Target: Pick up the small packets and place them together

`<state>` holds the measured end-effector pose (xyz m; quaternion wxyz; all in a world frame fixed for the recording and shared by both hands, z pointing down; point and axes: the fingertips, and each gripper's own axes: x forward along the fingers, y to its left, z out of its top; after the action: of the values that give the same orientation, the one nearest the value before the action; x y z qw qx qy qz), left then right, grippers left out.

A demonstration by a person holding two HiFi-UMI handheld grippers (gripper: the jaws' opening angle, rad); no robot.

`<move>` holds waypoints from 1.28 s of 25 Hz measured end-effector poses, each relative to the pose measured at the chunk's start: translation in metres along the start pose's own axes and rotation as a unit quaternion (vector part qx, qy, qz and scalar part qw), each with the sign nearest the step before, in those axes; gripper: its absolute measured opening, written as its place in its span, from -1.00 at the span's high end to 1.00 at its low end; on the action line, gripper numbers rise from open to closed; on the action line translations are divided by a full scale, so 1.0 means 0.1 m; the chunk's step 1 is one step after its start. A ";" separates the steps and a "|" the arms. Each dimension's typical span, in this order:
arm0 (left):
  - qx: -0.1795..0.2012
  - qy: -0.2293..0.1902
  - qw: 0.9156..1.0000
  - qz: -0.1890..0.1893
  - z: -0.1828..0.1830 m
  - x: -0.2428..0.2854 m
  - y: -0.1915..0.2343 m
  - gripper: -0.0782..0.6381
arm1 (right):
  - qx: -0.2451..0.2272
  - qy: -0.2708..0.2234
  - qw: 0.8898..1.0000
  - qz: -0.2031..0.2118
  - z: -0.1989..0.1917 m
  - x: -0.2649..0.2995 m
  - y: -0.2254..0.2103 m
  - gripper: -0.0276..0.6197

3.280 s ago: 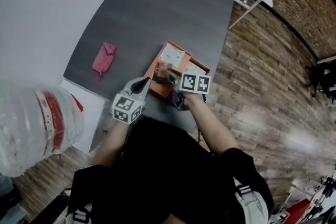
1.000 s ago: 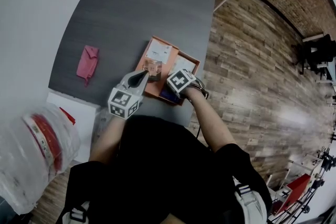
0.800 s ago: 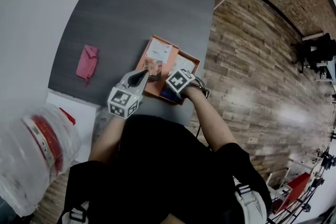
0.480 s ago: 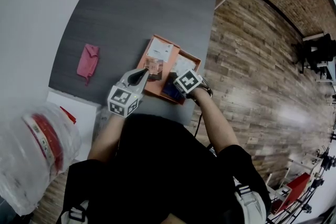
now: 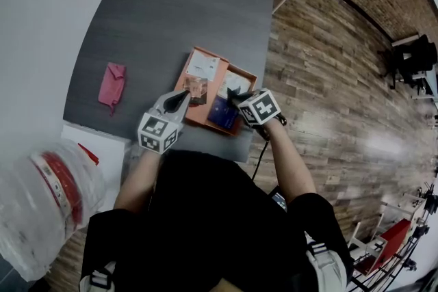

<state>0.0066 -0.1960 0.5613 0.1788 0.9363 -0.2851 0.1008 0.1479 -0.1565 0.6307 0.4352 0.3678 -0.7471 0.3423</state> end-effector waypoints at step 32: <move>-0.026 -0.019 0.996 0.078 -0.03 -0.46 0.34 0.79 | -0.156 -0.029 0.987 0.002 1.14 0.33 0.55 0.40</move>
<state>-0.0507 -0.1985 0.5605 0.1891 0.9081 -0.3627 0.0893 0.0442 -0.2318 0.6054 0.4647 0.3035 -0.8046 0.2112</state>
